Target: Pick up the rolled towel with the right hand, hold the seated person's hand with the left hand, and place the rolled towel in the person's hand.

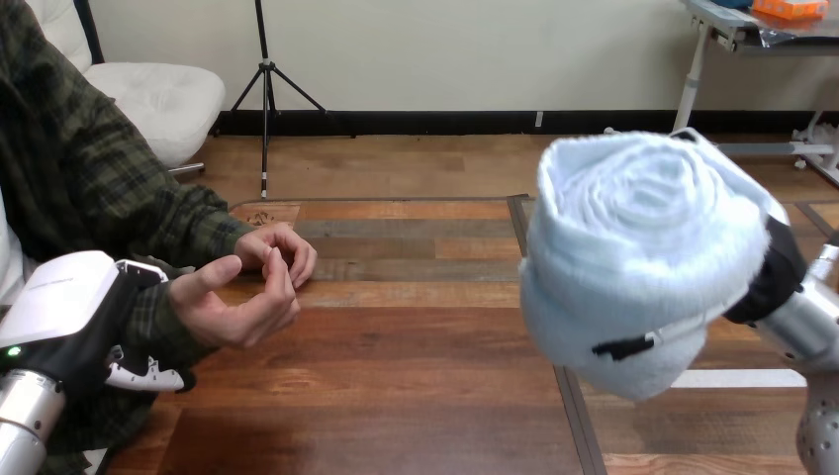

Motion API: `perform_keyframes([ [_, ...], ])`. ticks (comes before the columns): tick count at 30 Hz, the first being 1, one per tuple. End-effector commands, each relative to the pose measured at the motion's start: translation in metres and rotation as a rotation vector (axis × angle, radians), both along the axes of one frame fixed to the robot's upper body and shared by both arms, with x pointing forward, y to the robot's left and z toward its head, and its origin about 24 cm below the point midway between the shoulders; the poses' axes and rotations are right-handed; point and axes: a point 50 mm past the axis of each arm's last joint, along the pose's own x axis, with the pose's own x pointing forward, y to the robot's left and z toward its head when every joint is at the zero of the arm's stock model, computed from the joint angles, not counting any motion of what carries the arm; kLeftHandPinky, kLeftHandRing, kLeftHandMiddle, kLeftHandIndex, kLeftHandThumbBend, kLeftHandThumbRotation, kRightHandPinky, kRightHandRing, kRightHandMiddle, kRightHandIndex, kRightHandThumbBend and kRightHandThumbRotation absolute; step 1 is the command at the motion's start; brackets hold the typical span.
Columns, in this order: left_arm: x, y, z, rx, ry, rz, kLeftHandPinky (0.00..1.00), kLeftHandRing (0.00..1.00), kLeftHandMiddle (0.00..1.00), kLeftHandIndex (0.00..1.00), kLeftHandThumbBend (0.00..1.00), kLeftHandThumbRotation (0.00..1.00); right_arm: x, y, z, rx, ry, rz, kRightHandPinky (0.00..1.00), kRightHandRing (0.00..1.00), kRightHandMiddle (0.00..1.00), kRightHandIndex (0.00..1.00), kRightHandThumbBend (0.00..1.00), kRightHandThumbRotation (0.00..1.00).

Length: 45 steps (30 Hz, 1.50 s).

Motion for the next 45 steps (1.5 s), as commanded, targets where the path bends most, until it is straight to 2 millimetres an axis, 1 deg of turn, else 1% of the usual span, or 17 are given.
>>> perform_keyframes([
  [1, 0.000, -0.015, 0.002, -0.049, -0.026, -0.048, 0.31, 0.37, 0.44, 0.44, 0.87, 0.00, 0.016, 0.013, 0.021, 0.053, -0.049, 0.053, 0.22, 0.30, 0.37, 0.41, 0.79, 0.09],
  [8, 0.000, -0.021, 0.005, -0.071, -0.050, -0.058, 0.31, 0.37, 0.44, 0.43, 0.88, 0.00, 0.022, 0.018, 0.018, 0.044, -0.037, 0.043, 0.23, 0.30, 0.37, 0.42, 0.78, 0.05],
  [15, 0.001, -0.026, 0.008, -0.075, -0.061, -0.066, 0.31, 0.36, 0.44, 0.43, 0.88, 0.00, 0.031, 0.024, 0.014, 0.062, 0.037, 0.043, 0.24, 0.31, 0.37, 0.43, 0.81, 0.01],
  [29, 0.001, -0.039, 0.018, -0.093, -0.087, -0.081, 0.29, 0.35, 0.43, 0.43, 0.88, 0.00, 0.043, 0.039, 0.014, 0.021, 0.042, 0.051, 0.24, 0.31, 0.37, 0.43, 0.82, 0.00],
  [45, 0.001, -0.050, 0.026, -0.120, -0.119, -0.106, 0.29, 0.35, 0.43, 0.43, 0.88, 0.00, 0.057, 0.059, 0.014, 0.036, 0.050, 0.099, 0.23, 0.29, 0.36, 0.42, 0.81, 0.00],
])
